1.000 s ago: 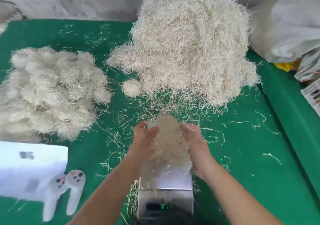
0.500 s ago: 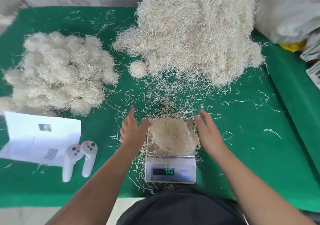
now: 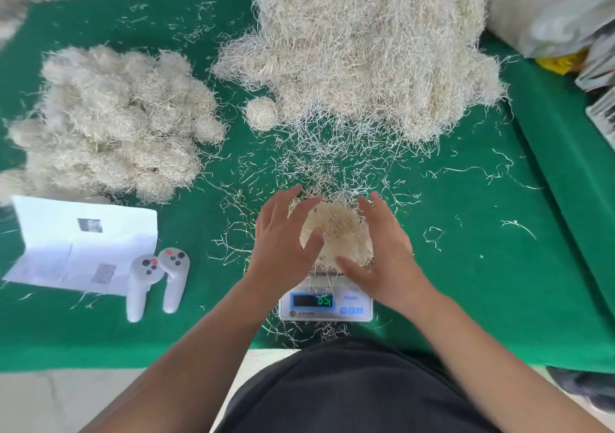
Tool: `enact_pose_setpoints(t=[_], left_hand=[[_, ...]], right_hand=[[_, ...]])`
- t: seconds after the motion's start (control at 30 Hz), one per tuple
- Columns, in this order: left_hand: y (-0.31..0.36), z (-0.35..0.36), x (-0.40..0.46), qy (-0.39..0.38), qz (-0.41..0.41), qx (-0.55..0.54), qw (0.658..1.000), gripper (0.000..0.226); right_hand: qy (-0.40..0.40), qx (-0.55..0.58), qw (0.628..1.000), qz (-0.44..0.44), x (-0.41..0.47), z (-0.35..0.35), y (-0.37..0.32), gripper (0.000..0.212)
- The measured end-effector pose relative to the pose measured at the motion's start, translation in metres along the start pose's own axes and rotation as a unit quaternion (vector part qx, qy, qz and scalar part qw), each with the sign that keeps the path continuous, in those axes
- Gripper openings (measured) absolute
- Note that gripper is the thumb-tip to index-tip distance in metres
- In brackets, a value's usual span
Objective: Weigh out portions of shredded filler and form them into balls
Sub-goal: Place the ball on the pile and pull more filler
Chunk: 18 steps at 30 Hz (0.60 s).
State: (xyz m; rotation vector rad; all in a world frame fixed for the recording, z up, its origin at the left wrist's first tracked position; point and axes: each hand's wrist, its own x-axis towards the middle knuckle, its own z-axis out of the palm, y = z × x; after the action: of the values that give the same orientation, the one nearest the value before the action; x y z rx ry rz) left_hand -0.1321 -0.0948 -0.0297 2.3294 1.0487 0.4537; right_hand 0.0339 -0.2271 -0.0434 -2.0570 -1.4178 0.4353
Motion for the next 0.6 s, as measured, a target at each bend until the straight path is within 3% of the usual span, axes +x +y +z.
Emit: enact_pose_setpoints(t=[0.6], left_hand=[[-0.004, -0.009, 0.002, 0.045, -0.012, -0.037, 0.998, 0.047]], right_hand=[[0.01, 0.017, 0.998, 0.056, 0.003, 0.001, 0.017, 0.107]])
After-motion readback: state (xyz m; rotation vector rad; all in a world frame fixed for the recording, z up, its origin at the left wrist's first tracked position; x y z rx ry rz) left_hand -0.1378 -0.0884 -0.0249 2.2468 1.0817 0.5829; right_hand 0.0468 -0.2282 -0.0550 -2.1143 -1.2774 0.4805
